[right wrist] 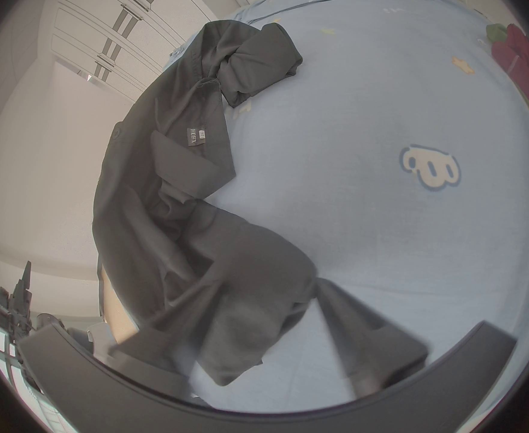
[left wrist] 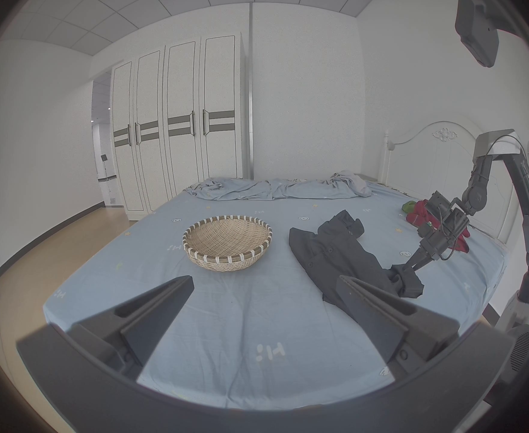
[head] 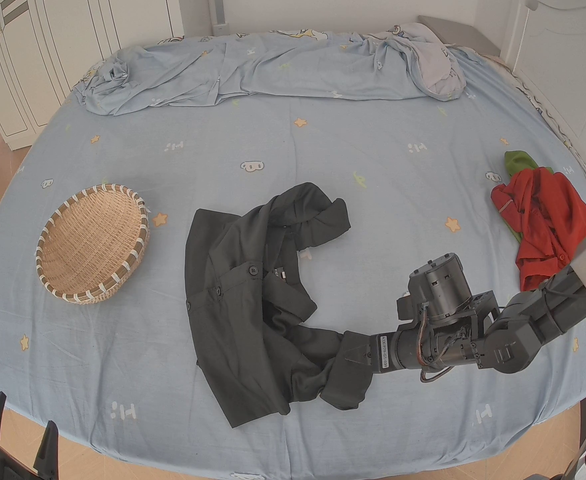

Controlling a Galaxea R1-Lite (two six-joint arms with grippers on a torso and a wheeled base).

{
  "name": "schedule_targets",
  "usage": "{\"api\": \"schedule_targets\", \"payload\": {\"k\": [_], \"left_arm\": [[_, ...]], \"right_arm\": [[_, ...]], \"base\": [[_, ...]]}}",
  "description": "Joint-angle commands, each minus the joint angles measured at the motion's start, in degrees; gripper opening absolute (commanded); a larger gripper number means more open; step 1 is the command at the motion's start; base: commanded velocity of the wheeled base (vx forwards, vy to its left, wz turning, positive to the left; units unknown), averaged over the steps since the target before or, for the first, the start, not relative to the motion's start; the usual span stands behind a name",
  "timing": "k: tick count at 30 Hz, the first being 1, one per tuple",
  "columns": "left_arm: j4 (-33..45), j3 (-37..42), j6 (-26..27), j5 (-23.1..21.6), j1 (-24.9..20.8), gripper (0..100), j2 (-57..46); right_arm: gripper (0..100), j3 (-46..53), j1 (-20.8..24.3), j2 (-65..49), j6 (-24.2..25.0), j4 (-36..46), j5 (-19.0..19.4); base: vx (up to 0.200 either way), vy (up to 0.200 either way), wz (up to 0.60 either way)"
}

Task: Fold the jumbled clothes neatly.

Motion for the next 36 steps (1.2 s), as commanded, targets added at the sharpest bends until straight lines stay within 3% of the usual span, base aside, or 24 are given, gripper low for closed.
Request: {"api": "schedule_targets", "payload": {"k": [1, 10, 18, 23, 31, 36], "left_arm": [[0.0, 1.0, 0.0, 0.0, 0.0, 100, -1.0], [0.0, 1.0, 0.0, 0.0, 0.0, 100, -1.0], [0.0, 1.0, -0.1, 0.0, 0.0, 100, -1.0], [0.0, 1.0, -0.1, 0.0, 0.0, 100, -1.0], [0.0, 1.0, -0.4, 0.0, 0.0, 100, -1.0], [-0.1, 1.0, -0.1, 0.0, 0.0, 100, -1.0]], "right_arm": [[0, -0.3, 0.0, 2.8, -0.1, -0.9, 0.0], [0, 1.0, -0.6, 0.8, 0.1, -0.9, -0.1], [0, 6.0, -9.1, -10.2, 0.0, -0.8, -0.2], [0, 9.1, -18.8, -17.2, -0.1, -0.8, 0.2], [0, 9.2, -30.6, -19.4, -0.5, -1.0, 0.6], [0, 8.7, -35.5, -19.6, -0.5, -1.0, 1.9]], "base": [[0.000, 0.000, 0.00], [0.000, 0.000, 0.00], [0.000, 0.000, 0.00], [0.000, 0.000, 0.00], [0.000, 0.000, 0.00], [0.000, 0.000, 0.00]]}}
